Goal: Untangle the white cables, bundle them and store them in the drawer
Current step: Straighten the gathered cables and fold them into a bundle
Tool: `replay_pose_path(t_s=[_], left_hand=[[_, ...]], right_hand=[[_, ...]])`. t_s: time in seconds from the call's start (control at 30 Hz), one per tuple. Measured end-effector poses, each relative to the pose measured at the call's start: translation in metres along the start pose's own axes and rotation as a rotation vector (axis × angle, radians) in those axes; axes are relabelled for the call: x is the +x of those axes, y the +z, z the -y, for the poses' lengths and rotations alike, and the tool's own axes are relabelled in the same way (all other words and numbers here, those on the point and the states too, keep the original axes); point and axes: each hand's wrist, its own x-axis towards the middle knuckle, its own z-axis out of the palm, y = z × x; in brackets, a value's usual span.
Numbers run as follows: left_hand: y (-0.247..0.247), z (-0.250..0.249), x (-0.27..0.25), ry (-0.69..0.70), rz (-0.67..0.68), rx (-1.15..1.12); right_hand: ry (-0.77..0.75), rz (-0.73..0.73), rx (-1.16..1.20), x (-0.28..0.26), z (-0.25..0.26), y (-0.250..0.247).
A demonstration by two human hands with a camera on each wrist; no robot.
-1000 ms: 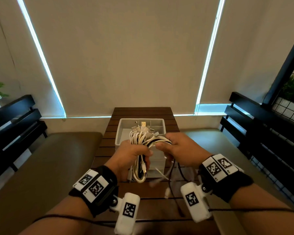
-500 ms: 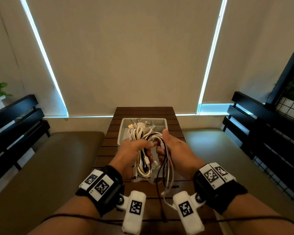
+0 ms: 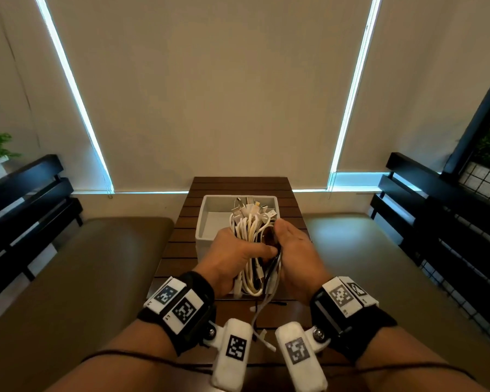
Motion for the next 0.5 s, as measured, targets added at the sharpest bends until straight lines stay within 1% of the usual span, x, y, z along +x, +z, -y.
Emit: replay_pose_path(t_s=[0.13,0.23,0.33,0.37,0.47,0.5], left_hand=[[0.004,0.000,0.000,0.021,0.021,-0.047],[0.002,0.000,0.002,0.022,0.020,-0.025],[0.001,0.001,0.003,0.037,0.018,-0.012],[0.000,0.001,0.002,0.042,0.019,-0.009],[-0.001,0.003,0.002,0.051,0.027,0.011],[-0.003,0.004,0.003,0.058,0.031,0.019]], right_hand=[[0.003,0.063,-0.015,-0.001,0.001,-0.002],[0.088,0.210,0.029,-0.002,0.000,-0.005],[0.135,0.293,0.101,-0.001,0.005,-0.005],[0.138,0.291,0.064,0.000,0.005,-0.006],[0.111,0.369,-0.216,-0.004,0.005,-0.013],[0.139,0.337,-0.228,-0.003,0.009,-0.015]])
